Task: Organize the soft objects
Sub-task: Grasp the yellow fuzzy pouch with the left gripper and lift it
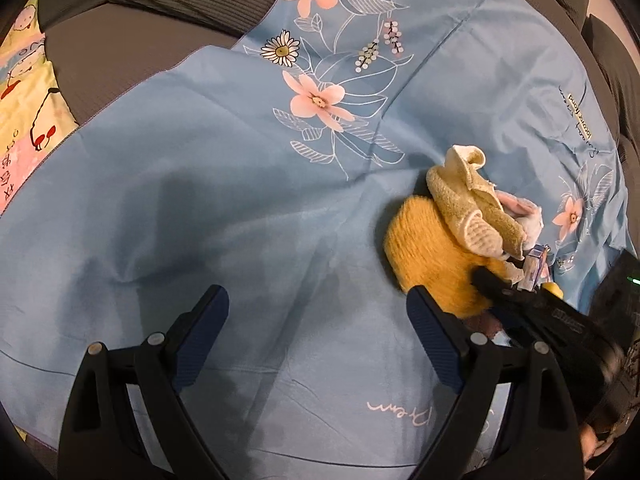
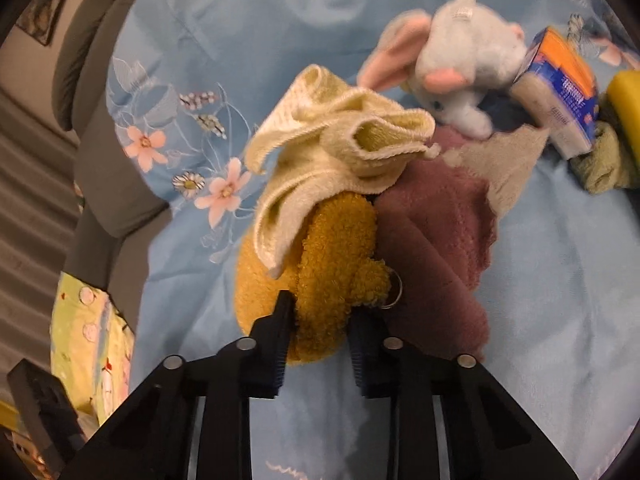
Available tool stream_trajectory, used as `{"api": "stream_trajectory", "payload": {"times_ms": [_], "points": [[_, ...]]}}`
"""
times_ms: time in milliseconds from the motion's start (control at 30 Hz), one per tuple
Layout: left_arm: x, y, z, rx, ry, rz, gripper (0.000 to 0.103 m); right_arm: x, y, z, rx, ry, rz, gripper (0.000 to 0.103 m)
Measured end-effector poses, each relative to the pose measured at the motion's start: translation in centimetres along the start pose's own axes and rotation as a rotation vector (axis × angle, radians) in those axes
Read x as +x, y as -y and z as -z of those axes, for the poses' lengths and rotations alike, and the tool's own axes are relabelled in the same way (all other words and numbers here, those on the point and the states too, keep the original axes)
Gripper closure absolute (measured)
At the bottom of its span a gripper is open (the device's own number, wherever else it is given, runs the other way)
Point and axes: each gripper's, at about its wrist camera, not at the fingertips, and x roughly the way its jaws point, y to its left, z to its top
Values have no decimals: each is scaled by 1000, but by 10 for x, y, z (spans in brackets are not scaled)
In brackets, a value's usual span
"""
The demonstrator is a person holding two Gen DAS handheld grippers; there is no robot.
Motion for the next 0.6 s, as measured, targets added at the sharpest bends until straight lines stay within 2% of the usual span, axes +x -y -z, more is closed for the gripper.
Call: {"api": "stream_trajectory", "payload": {"times_ms": [167,333,433,600], "points": [[2,9,2,10,-10,21,14,-48,-14,3,-90,73,18,81],[-3,32,13,74,3,18,14,-103,-7,12,-135,104,-15,82],[-4,50,24,120,-4,38,14,-122,11,19,-122,82,17,82],[1,81,46,218,-38,67,14,-138,47,31,-109,56,145,82]]}}
